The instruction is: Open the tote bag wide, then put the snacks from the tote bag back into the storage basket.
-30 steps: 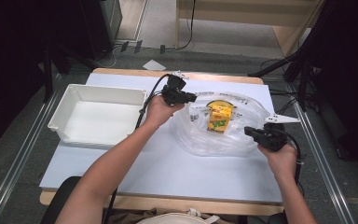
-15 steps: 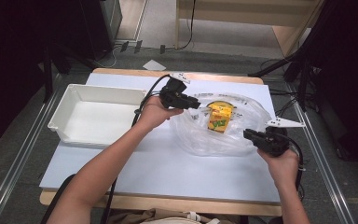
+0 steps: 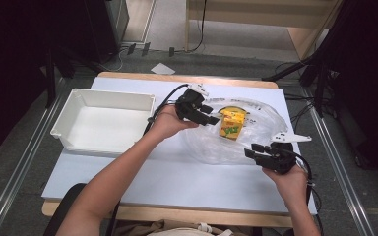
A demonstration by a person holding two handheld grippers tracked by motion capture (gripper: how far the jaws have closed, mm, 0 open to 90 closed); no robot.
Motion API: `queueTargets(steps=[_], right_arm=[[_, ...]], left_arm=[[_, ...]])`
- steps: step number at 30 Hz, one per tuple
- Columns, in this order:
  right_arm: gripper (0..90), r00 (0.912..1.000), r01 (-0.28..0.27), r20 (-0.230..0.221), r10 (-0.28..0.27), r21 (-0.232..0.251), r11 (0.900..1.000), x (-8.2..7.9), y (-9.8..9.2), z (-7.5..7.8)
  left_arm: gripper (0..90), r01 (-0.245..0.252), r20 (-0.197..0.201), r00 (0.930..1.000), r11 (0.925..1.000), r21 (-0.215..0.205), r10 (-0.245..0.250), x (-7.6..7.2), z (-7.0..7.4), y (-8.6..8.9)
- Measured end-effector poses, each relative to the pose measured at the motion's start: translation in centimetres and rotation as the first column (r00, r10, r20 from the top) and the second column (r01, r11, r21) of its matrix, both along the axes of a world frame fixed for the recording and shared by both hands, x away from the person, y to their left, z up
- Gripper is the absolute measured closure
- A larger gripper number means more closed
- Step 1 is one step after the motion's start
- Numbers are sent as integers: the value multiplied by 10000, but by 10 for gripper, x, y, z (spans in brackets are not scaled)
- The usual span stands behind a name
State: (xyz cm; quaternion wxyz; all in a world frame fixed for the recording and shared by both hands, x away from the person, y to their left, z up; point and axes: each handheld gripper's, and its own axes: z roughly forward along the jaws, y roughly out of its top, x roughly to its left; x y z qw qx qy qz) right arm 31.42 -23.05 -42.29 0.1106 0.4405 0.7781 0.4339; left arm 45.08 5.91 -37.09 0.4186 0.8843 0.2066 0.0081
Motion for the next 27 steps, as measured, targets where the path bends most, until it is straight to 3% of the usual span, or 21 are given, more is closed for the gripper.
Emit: queueTargets(steps=[12, 27], right_arm=[[577, 9991, -397, -151, 398, 36, 9992, 1, 4, -7], [575, 9981, -541, -281, 545, 144, 9984, 5, 4, -11]], left_arm=[[360, 460, -203, 9987, 9988, -150, -463, 6, -13, -11], [354, 308, -152, 9994, 9993, -187, -311, 16, -28, -22]])
